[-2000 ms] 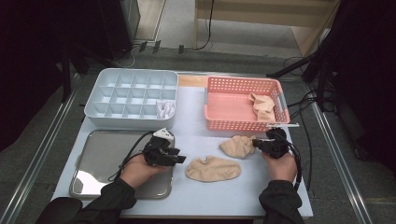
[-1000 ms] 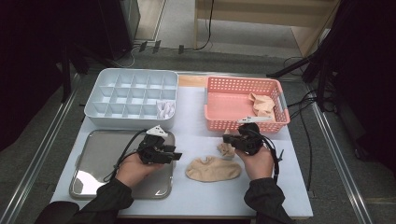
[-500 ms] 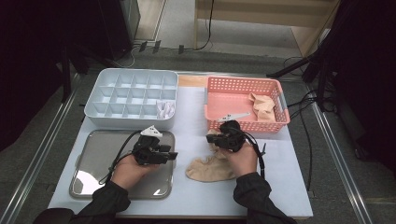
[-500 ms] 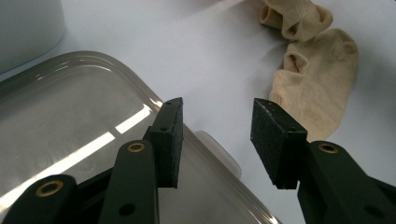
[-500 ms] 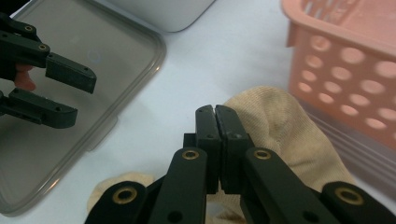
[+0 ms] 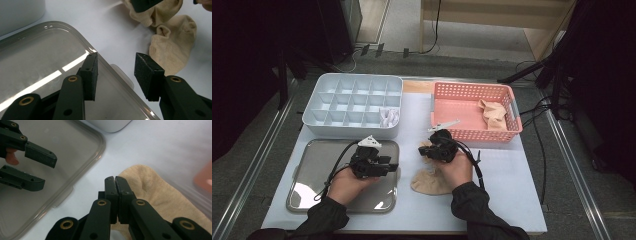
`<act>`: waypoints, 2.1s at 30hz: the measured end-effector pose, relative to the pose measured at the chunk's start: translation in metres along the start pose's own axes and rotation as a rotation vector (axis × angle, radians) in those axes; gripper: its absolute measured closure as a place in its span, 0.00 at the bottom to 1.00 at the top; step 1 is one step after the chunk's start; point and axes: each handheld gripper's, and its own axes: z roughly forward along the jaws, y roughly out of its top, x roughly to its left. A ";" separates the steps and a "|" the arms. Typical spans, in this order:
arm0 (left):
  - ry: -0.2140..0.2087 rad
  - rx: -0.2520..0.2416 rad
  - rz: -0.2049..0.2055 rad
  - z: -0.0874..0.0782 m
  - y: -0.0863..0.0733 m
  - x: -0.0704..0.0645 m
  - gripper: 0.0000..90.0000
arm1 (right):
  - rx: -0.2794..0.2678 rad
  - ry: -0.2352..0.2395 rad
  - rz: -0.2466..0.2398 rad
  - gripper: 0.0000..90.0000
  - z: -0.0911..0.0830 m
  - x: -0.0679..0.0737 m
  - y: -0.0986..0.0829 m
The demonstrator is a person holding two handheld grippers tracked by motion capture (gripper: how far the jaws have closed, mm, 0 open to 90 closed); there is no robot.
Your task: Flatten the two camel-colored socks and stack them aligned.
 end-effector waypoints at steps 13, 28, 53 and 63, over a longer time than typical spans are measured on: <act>0.005 0.010 0.017 0.004 0.005 0.000 0.61 | -0.024 -0.005 -0.018 0.87 -0.001 0.004 0.003; -0.046 0.018 0.065 0.027 0.028 -0.013 0.60 | -0.091 -0.087 0.064 0.90 -0.052 -0.020 -0.023; -0.059 0.085 0.098 0.079 0.042 -0.018 0.65 | -0.040 -0.148 0.139 0.74 -0.039 -0.041 -0.042; -0.053 0.088 0.109 0.081 0.041 -0.016 0.98 | 0.023 -0.099 0.174 0.89 -0.027 -0.047 -0.050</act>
